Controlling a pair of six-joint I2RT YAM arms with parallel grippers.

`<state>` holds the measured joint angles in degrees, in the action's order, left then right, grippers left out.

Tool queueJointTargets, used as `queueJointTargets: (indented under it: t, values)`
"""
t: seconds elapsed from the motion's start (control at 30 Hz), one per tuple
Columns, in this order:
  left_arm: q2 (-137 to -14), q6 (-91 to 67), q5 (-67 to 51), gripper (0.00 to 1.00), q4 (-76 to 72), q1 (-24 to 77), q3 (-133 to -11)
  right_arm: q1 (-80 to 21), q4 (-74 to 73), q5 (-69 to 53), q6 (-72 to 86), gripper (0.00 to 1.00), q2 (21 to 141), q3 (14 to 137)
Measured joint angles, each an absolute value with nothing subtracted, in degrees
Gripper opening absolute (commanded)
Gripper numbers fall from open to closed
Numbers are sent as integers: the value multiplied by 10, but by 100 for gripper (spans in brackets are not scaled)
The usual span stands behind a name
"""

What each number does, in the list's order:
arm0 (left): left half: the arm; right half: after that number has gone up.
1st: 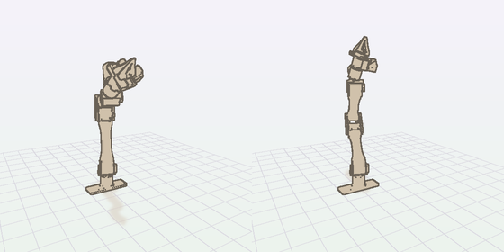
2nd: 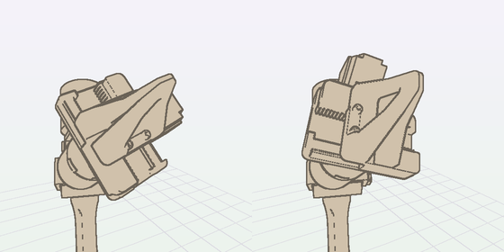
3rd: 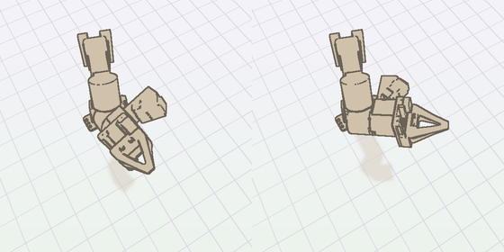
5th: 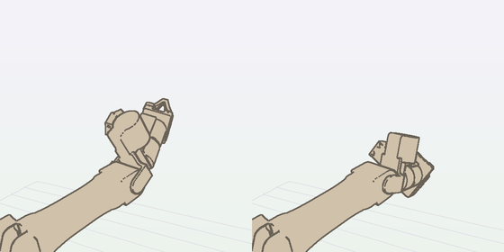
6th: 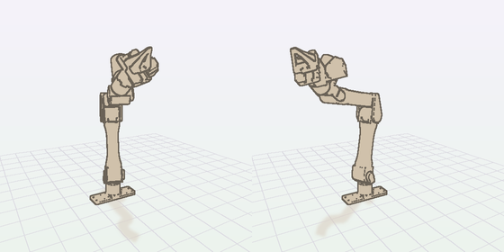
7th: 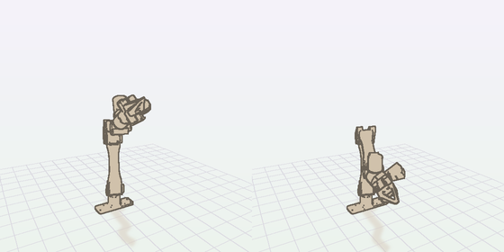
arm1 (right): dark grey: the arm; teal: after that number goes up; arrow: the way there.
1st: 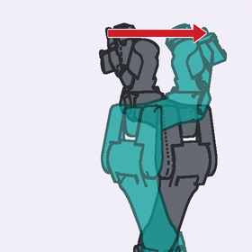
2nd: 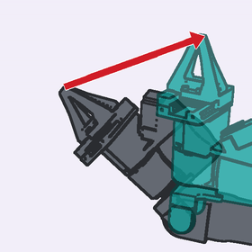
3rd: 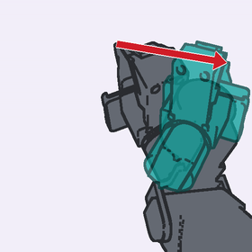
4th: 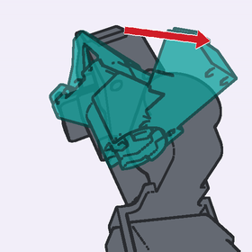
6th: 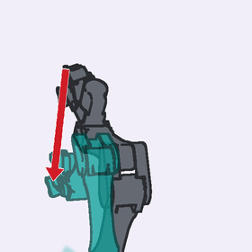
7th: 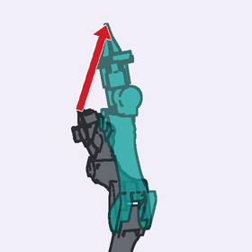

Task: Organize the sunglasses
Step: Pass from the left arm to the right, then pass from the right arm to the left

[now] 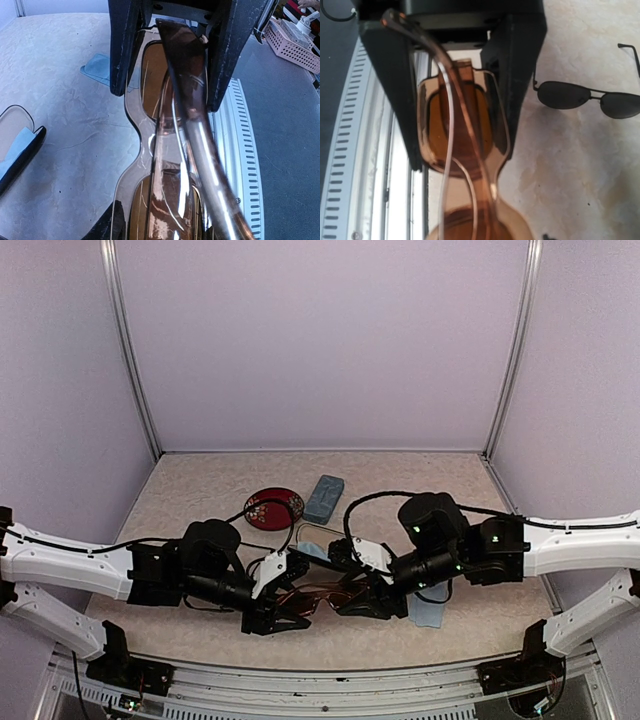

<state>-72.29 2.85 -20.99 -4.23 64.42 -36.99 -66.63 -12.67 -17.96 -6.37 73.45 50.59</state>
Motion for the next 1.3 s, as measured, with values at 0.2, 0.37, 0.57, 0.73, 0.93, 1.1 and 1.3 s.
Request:
queueJointTargets:
  t: [0.2,0.37,0.57,0.73,0.93,1.1,1.3]
  values:
    - [-722,29,-198,77,-48,644,-370,-666,-117,-177,-52,24,718,490]
    - [-698,30,-172,87,-58,643,-360,-664,-115,-175,-39,22,700,472]
    - [-611,30,-125,89,-60,643,-320,-658,-108,-167,-26,20,691,461]
    - [-544,23,-90,88,-63,643,-309,-655,-106,-162,-16,19,691,457]
    - [-545,-11,-19,86,-78,645,-338,-655,-90,-167,-8,19,703,457]
    - [-625,-31,42,86,-76,665,-393,-655,-83,-171,-5,18,717,458]
    - [-716,-39,85,84,-68,696,-412,-655,-78,-171,-3,18,721,460]
